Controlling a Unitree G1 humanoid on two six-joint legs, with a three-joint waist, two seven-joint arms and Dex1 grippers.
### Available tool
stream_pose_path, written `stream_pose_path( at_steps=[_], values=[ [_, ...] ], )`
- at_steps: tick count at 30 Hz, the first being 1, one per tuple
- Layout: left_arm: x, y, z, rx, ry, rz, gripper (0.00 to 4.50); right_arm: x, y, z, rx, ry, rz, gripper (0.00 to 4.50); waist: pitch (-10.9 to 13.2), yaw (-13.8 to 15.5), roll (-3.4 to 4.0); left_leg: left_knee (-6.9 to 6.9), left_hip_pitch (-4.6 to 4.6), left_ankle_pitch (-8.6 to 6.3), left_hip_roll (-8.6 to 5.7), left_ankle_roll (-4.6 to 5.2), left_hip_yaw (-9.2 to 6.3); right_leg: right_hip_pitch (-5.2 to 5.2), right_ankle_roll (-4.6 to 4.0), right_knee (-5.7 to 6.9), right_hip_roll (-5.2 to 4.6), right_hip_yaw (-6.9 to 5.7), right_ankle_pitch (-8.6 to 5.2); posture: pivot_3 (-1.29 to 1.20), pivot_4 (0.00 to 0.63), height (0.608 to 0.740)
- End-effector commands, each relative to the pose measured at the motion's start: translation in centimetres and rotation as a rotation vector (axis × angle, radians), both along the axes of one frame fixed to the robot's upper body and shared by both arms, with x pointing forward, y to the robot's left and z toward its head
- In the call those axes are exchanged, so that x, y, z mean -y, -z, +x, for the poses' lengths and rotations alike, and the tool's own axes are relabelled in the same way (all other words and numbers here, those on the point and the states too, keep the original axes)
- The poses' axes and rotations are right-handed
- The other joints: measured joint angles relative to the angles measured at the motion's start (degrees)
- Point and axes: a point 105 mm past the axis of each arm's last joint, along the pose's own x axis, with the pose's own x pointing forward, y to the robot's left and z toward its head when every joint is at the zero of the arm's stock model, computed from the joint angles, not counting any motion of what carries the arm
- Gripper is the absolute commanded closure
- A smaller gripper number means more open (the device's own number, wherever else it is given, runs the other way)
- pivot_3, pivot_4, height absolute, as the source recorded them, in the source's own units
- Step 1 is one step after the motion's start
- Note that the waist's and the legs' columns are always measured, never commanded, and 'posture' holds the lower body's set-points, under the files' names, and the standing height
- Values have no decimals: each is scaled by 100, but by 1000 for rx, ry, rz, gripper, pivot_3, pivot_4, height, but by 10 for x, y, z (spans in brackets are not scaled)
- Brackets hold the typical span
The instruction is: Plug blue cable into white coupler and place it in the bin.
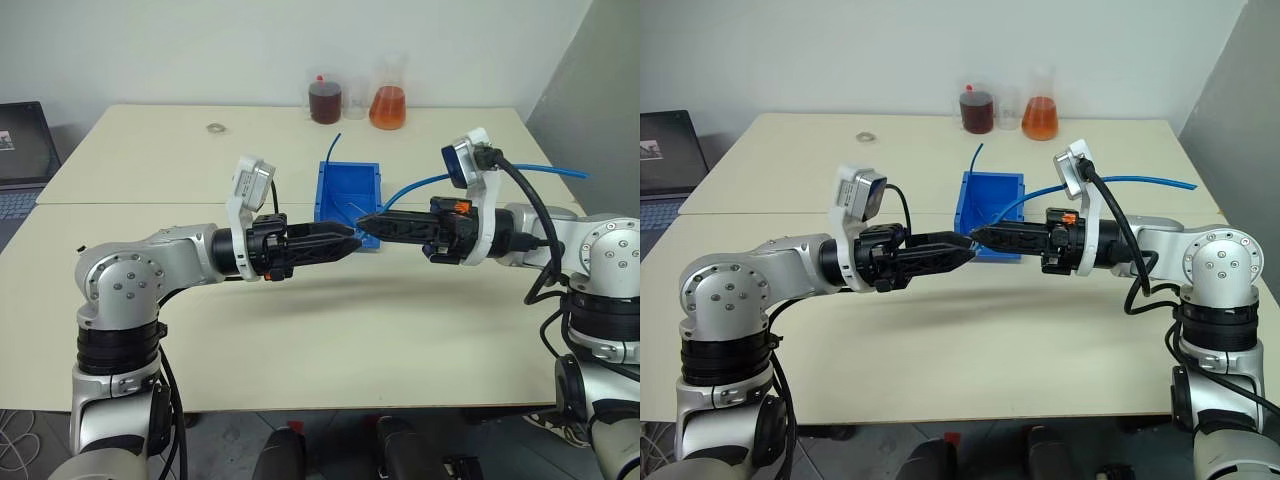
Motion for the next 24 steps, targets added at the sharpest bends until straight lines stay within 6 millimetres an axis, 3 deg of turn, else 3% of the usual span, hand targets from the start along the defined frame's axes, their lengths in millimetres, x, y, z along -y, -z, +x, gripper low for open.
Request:
stream_pose_path(
  at_steps=[1,5,7,12,16,19,24],
  values=[
    [-17,-6,-10,56,-71,13,1069,0,-13,-1,68,-4,20,4362,0,8,0,0,-1,0,0,0,-2,0,0,0,0,-3,0,0,150,740],
    [-45,12,-3,80,-302,116,325,-2,-9,3,107,4,-12,4362,1,7,1,-3,-2,0,2,0,-1,-2,0,-3,1,-1,0,0,150,740],
    [-65,27,7,116,-507,217,39,-3,-6,6,127,12,-30,4362,1,3,1,-3,-1,0,2,0,0,-2,1,-5,0,1,-1,0,150,740],
    [-123,76,11,200,-1015,476,39,-4,-3,11,147,1,-27,4362,2,12,3,-12,-2,-1,7,-1,5,0,-5,-31,-1,8,4,0,150,740],
    [-190,127,-11,136,-1483,663,39,-9,0,13,149,-35,-27,4362,1,51,3,-14,-3,-2,4,-2,8,2,-3,-38,-6,9,5,0,150,740],
    [-213,137,-16,132,-1654,722,39,-14,1,16,155,-57,-31,4362,2,93,2,-13,0,-3,3,-1,15,2,-1,-37,-10,15,8,0,150,740],
    [-235,139,3,88,-1847,686,39,-19,2,18,165,-90,-40,4362,0,188,0,0,-2,-2,3,1,-1,9,9,-35,-1,-2,13,0,150,740]
  ],
)
